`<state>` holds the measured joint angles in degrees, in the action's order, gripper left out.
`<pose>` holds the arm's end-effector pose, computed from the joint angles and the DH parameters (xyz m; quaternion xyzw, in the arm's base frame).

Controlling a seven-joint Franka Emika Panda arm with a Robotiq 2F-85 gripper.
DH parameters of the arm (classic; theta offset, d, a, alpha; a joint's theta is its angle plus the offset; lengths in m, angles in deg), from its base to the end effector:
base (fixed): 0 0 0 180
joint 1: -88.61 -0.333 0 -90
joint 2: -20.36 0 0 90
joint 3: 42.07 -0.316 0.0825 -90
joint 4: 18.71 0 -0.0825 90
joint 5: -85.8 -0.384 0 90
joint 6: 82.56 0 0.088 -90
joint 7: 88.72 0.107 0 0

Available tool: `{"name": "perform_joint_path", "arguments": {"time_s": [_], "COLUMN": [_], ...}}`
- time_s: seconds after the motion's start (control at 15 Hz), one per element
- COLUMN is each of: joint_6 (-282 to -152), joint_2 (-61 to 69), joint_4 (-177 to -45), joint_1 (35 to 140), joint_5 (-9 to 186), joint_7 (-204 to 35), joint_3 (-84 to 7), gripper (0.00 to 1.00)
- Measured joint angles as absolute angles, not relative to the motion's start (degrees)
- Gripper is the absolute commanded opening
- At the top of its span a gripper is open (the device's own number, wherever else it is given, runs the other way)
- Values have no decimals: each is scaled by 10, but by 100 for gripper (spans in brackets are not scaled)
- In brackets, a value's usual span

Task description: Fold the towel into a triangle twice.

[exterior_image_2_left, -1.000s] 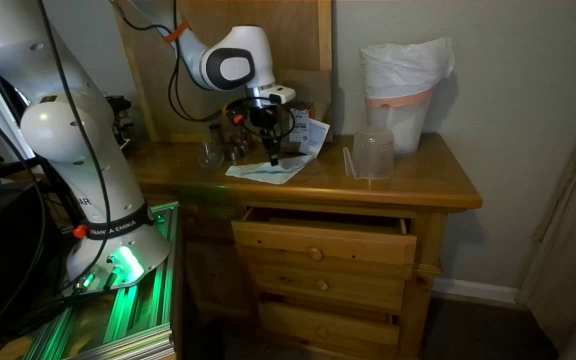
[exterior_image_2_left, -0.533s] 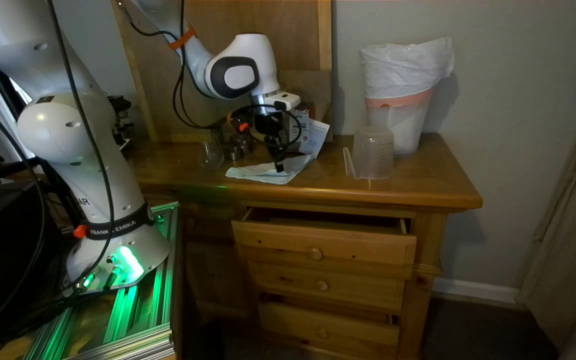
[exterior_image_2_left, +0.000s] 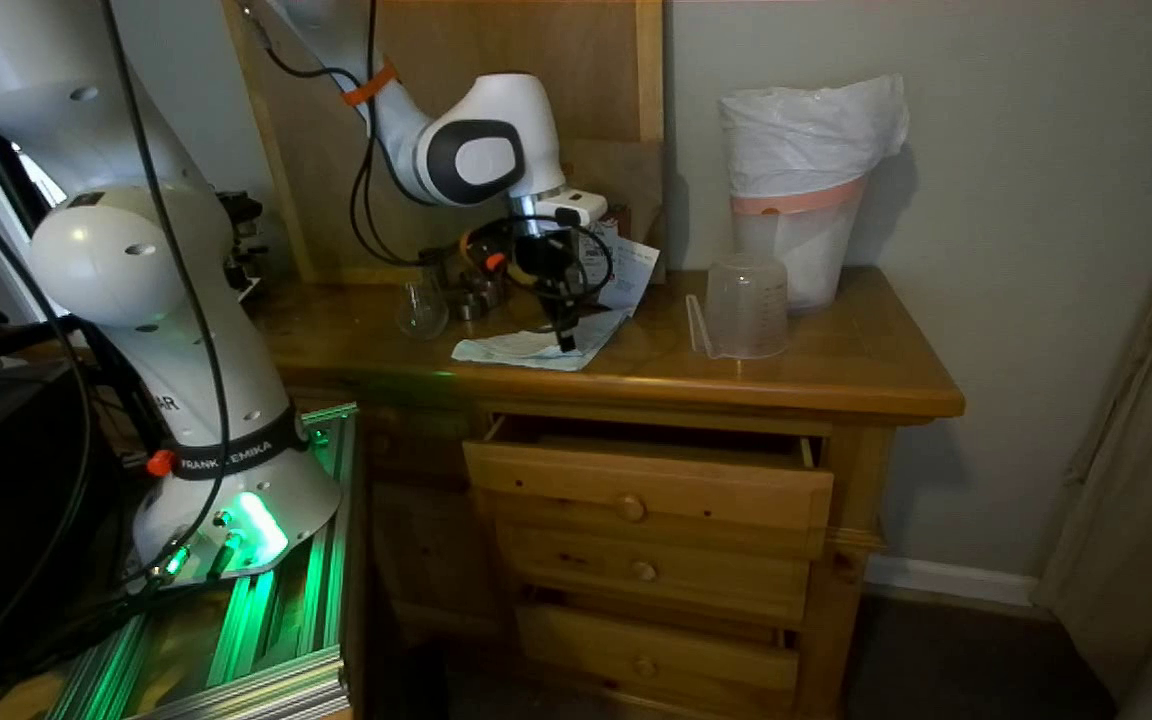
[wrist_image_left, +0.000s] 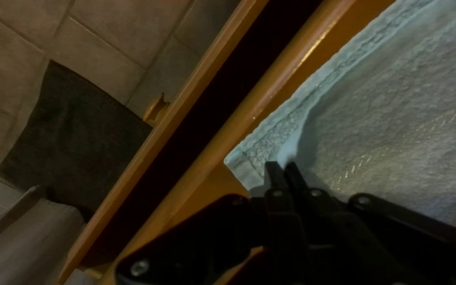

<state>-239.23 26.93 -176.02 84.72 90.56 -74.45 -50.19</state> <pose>0.3947 0.0857 0.2638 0.9982 0.0175 0.0555 0.0142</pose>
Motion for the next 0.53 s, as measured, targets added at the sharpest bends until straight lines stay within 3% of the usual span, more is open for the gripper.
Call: {"name": "perform_joint_path", "arguments": {"time_s": [0.53], "joint_6": [-2396], "joint_2": [267], "joint_4": [-1756], "joint_1": [848], "joint_5": [933], "joint_7": [-741], "joint_3": [-502], "gripper": [84]}}
